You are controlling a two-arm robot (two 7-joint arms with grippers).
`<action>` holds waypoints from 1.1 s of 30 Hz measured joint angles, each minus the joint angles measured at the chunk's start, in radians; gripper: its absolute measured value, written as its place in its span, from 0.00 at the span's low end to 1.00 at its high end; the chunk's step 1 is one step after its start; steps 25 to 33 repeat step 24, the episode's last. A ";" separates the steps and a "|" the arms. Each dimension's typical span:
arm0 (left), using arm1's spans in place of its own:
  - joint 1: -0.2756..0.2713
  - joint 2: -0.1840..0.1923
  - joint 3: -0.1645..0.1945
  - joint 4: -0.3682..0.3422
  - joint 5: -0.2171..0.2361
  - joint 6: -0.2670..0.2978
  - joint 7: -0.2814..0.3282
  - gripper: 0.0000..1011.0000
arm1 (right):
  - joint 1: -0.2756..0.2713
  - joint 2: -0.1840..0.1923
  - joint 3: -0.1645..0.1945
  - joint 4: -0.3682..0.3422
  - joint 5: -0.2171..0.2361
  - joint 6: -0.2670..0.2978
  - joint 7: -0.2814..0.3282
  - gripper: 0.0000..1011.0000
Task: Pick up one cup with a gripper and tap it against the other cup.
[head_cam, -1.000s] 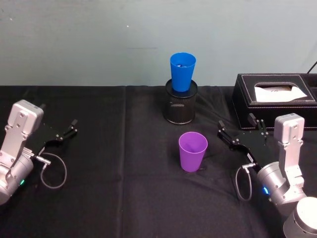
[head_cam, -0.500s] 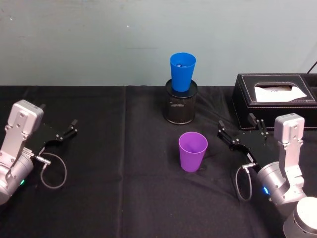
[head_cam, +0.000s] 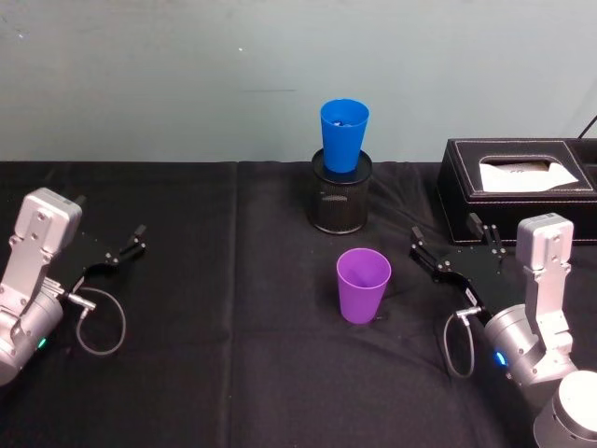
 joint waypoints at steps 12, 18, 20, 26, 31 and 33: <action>0.000 0.000 0.000 0.000 0.000 0.000 0.000 0.99 | 0.000 0.000 0.000 0.000 0.000 0.000 0.000 0.99; 0.000 0.000 0.000 0.000 0.000 0.000 0.000 0.99 | 0.000 0.000 0.000 0.000 0.000 0.000 0.000 0.99; 0.000 0.000 0.000 0.000 0.000 0.000 0.000 0.99 | 0.000 0.000 0.000 0.000 0.000 0.000 0.000 0.99; 0.000 0.000 0.000 0.000 0.000 0.000 0.000 0.99 | 0.000 0.000 0.000 0.000 0.000 0.000 0.000 0.99; 0.000 0.000 0.000 0.000 0.000 0.000 0.000 0.99 | 0.000 0.000 0.000 0.000 0.000 0.000 0.000 0.99; 0.000 0.000 0.000 0.000 0.000 0.000 0.000 0.99 | 0.000 0.000 0.000 0.000 0.000 0.000 0.000 0.99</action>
